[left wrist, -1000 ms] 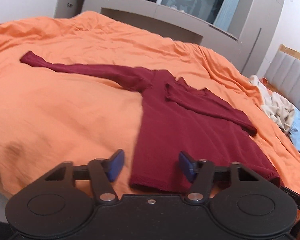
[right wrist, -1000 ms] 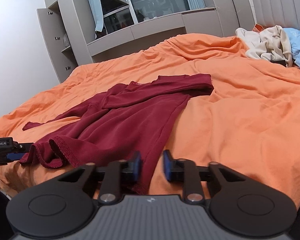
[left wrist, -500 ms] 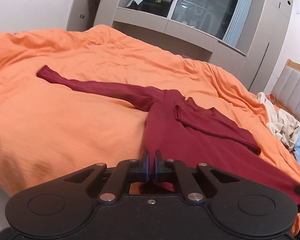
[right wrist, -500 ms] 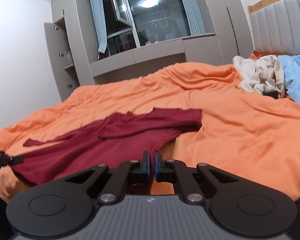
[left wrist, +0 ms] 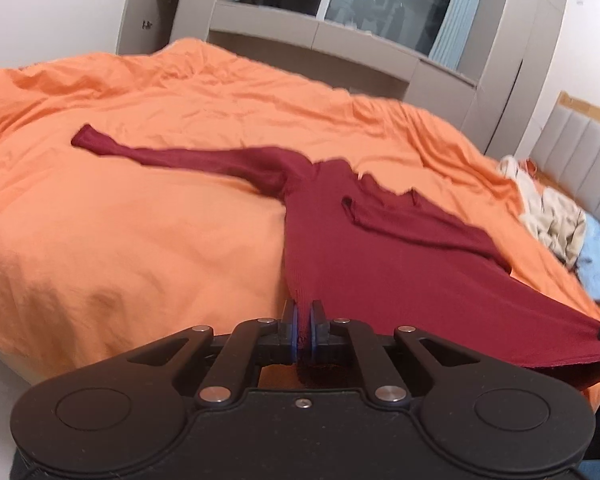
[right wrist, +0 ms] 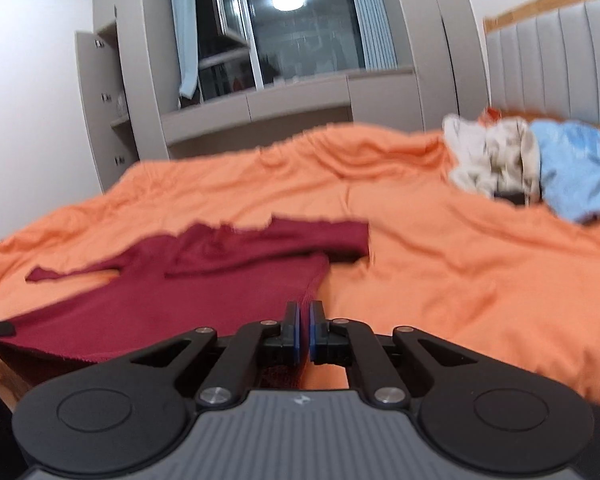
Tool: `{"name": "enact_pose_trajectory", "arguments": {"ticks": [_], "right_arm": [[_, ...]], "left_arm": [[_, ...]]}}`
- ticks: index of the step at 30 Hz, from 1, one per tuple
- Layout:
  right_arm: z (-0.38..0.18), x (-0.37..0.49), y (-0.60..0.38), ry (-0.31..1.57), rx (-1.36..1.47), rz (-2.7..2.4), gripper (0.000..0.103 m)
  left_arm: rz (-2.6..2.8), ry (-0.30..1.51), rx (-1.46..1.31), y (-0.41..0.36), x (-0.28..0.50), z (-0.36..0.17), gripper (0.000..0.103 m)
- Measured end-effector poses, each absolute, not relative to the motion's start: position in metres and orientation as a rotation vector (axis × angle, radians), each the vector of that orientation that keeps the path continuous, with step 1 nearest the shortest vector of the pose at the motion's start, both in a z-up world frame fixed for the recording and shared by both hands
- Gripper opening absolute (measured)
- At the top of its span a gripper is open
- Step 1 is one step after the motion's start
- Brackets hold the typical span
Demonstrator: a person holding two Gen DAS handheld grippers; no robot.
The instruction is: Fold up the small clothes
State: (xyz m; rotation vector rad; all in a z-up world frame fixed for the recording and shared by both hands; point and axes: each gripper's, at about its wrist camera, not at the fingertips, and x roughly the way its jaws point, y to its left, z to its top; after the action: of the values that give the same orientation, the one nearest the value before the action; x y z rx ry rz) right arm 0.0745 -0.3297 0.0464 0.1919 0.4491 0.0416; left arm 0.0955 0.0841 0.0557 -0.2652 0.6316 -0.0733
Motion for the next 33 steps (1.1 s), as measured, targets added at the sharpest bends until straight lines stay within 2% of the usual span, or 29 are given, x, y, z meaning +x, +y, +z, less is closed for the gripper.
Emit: {"name": "enact_pose_trajectory", "arguments": {"ticks": [2, 4, 6, 8, 12, 14, 15, 16, 17, 19, 24, 33], "right_arm": [[0.039, 0.076, -0.33, 0.475, 0.19, 0.044, 0.007], [0.034, 0.077, -0.33, 0.491, 0.189, 0.048, 0.009], [0.032, 0.076, -0.331, 0.497, 0.19, 0.048, 0.014], [0.031, 0.076, -0.333, 0.502, 0.192, 0.044, 0.034], [0.033, 0.081, -0.339, 0.493, 0.186, 0.041, 0.058], [0.037, 0.09, -0.341, 0.481, 0.171, 0.047, 0.078], [0.039, 0.095, -0.34, 0.475, 0.16, 0.055, 0.084], [0.042, 0.103, -0.338, 0.471, 0.143, 0.068, 0.093], [0.044, 0.11, -0.336, 0.465, 0.124, 0.081, 0.097], [0.048, 0.125, -0.33, 0.456, 0.088, 0.101, 0.103], [0.05, 0.171, -0.314, 0.462, 0.03, 0.178, 0.103], [0.043, 0.258, -0.295, 0.446, -0.058, 0.299, 0.103]], "left_arm": [[-0.078, 0.645, -0.294, 0.087, 0.098, 0.052, 0.015], [-0.073, 0.65, -0.297, 0.09, 0.1, 0.052, 0.018], [-0.053, 0.648, -0.283, 0.09, 0.102, 0.054, 0.03], [-0.033, 0.644, -0.279, 0.093, 0.104, 0.055, 0.052], [0.015, 0.635, -0.278, 0.098, 0.11, 0.059, 0.073], [0.043, 0.631, -0.28, 0.104, 0.117, 0.061, 0.088], [0.059, 0.629, -0.279, 0.106, 0.123, 0.062, 0.091], [0.072, 0.628, -0.276, 0.108, 0.13, 0.063, 0.098], [0.085, 0.631, -0.273, 0.112, 0.137, 0.063, 0.102], [0.113, 0.646, -0.274, 0.118, 0.154, 0.063, 0.102], [0.186, 0.7, -0.336, 0.152, 0.207, 0.062, 0.102], [0.336, 0.651, -0.433, 0.245, 0.302, 0.055, 0.102]]}}
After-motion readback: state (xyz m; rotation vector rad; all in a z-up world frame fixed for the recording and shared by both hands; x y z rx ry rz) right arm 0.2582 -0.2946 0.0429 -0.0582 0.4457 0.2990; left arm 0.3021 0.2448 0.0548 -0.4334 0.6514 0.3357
